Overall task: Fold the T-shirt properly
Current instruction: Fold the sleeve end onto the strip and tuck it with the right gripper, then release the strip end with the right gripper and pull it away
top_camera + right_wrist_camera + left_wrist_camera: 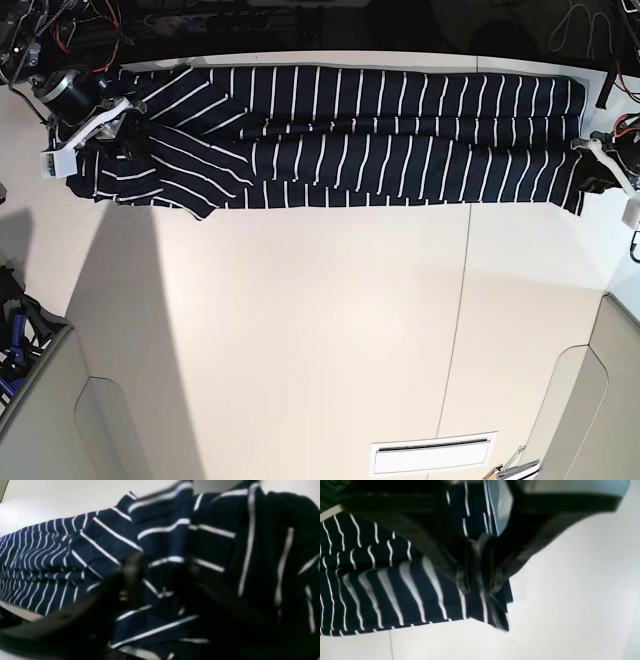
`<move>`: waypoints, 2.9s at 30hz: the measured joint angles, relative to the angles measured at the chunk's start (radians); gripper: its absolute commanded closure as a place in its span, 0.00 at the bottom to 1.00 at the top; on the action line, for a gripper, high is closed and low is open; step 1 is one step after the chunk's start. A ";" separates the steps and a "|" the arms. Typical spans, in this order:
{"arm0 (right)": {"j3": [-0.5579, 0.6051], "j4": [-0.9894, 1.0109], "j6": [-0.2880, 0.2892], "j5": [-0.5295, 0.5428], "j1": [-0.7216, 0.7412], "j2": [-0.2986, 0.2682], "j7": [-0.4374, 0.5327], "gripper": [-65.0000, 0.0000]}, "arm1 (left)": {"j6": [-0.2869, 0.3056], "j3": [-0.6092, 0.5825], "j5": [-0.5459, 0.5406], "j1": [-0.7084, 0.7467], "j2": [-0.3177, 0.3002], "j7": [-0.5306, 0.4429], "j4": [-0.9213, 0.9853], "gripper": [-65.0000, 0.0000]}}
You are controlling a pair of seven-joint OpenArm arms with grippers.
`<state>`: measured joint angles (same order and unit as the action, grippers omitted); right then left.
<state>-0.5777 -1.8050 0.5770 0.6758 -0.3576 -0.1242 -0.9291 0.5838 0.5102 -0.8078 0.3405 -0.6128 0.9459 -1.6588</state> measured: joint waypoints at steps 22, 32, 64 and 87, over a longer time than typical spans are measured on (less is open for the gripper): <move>-0.187 -0.242 0.000 0.140 0.000 0.014 -0.050 1.00 | 0.000 0.189 -0.130 0.016 0.023 0.112 0.000 0.42; -0.052 -0.008 0.003 0.055 0.003 0.038 -0.032 1.00 | 0.035 0.187 -0.136 0.047 0.027 0.049 0.172 0.42; -0.015 0.108 0.000 0.160 0.000 0.038 -0.050 1.00 | 0.079 0.005 -0.256 0.030 0.081 -0.071 0.300 1.00; -0.196 -0.141 0.012 0.272 0.003 0.038 -0.090 1.00 | 0.060 0.001 0.027 -0.169 0.013 -0.148 0.296 1.00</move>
<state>-0.7738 -1.9461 0.5892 0.9482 -0.3550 -0.0864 -1.0187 0.6434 0.5114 -0.7807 0.1715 -0.6003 0.7979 -1.3628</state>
